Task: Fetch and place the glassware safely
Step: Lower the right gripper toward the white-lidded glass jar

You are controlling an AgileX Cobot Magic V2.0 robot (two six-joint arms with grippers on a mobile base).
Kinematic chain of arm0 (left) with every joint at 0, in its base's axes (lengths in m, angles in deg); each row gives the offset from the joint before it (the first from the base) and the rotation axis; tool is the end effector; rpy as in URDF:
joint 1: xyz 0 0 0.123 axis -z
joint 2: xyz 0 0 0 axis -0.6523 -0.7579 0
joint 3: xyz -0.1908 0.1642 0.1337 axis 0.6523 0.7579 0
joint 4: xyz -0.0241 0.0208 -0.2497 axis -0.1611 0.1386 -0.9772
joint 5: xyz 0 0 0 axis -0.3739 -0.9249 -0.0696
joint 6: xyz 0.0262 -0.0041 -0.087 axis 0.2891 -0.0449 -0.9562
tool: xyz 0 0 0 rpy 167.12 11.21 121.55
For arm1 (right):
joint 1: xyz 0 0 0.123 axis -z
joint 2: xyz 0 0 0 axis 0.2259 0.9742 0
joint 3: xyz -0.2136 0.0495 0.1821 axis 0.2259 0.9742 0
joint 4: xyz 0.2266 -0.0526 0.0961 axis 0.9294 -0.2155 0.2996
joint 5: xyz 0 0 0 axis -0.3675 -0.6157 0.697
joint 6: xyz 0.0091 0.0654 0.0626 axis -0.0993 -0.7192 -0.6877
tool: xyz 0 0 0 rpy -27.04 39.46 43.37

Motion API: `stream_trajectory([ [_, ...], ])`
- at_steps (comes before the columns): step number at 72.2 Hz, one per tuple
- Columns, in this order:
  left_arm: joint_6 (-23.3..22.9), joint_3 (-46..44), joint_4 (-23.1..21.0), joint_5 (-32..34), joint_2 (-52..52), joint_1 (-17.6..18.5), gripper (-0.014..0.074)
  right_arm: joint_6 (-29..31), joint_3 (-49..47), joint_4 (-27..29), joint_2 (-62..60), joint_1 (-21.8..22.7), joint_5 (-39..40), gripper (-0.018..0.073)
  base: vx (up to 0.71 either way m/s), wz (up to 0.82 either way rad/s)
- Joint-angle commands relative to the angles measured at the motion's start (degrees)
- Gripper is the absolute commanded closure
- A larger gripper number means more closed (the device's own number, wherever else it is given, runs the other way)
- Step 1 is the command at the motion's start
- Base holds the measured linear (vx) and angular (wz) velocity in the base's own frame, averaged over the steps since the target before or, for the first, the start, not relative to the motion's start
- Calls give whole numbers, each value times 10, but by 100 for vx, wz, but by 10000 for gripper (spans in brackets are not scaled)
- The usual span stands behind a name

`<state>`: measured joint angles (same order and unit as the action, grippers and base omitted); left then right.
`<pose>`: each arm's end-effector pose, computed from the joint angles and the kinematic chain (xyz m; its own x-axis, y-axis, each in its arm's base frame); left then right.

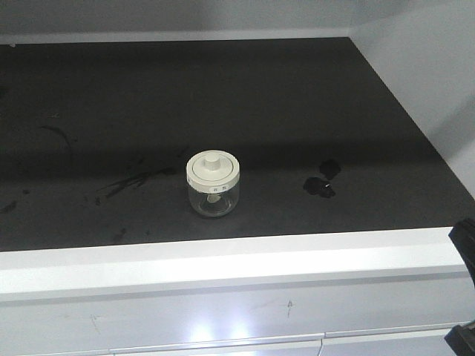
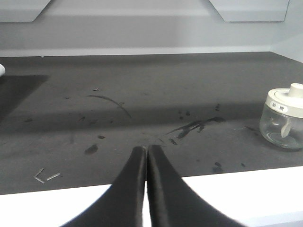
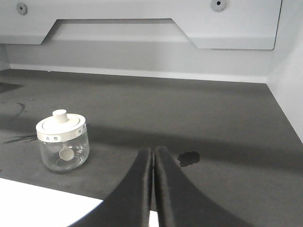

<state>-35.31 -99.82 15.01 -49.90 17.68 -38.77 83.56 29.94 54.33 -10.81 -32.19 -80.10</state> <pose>0.0460 -0.0040 0.2507 -0.1168 -0.0751 -0.9903 0.0512 0.9954 -0.0815 0.0878 0.0300 0.2751 -0.0075 0.0190 -0.9998 -0.3241 0.9458 0.0204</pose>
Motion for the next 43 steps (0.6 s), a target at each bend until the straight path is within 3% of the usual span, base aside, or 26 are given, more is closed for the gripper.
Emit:
stream_trajectory([
  [1,-4,-13,-6,42,-7,1,603,3,-15,-1,5,1,49,530,0,0],
  [15,-4,-13,-6,42,-7,1,603,3,-15,-1,5,1,41,416,0,0],
  [33,-4,-13,-6,42,-7,1,603,3,-15,-1,5,1,43,150,0,0],
  [43,-4,-13,-6,42,-7,1,603,3,-17,-2,14,1,61,71,0,0],
])
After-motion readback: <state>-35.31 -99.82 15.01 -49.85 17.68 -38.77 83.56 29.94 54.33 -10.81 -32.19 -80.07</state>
